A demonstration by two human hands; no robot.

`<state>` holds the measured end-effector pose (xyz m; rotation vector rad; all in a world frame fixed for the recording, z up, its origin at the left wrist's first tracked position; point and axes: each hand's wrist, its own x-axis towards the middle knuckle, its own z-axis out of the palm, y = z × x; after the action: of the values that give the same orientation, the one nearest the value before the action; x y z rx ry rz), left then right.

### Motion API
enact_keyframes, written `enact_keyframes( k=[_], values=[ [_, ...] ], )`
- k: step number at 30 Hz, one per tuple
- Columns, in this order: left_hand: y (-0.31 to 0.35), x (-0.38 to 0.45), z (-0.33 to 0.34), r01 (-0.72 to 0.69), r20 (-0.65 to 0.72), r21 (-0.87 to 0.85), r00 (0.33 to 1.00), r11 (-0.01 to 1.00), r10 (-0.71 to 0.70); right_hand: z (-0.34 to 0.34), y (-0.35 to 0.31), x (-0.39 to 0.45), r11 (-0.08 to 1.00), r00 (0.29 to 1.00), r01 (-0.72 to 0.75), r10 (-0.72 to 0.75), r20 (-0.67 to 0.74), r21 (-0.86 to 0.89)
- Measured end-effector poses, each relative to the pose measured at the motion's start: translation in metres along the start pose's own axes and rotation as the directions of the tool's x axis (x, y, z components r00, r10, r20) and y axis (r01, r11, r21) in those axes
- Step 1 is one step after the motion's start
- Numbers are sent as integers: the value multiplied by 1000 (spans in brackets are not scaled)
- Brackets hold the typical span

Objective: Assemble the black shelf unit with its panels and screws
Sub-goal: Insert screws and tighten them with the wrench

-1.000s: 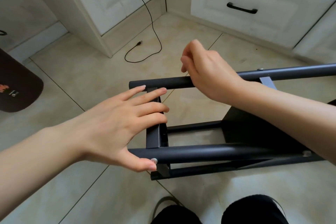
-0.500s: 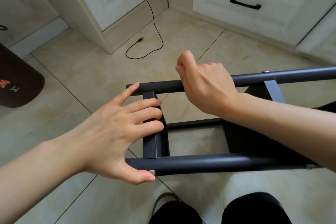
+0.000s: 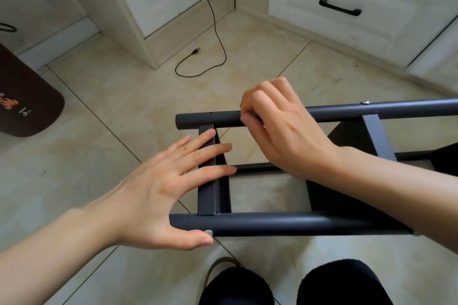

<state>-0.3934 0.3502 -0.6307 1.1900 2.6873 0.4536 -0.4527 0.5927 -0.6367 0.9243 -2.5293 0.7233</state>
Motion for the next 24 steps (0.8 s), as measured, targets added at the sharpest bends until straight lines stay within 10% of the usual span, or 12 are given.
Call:
enact_keyframes(
  k=[7,18,24],
  values=[
    [4,-4,8,17,-15,-41,1000,999,-18,-6,-13,-36,944,881,-59,-104,462,325],
    [5,-5,12,34,2,-47,999,998,-34,25,-13,-26,684,509,-664,114,853,304],
    [5,-4,15,32,-4,-95,999,995,-33,31,-15,-23,278,339,-909,64,938,310]
  ],
)
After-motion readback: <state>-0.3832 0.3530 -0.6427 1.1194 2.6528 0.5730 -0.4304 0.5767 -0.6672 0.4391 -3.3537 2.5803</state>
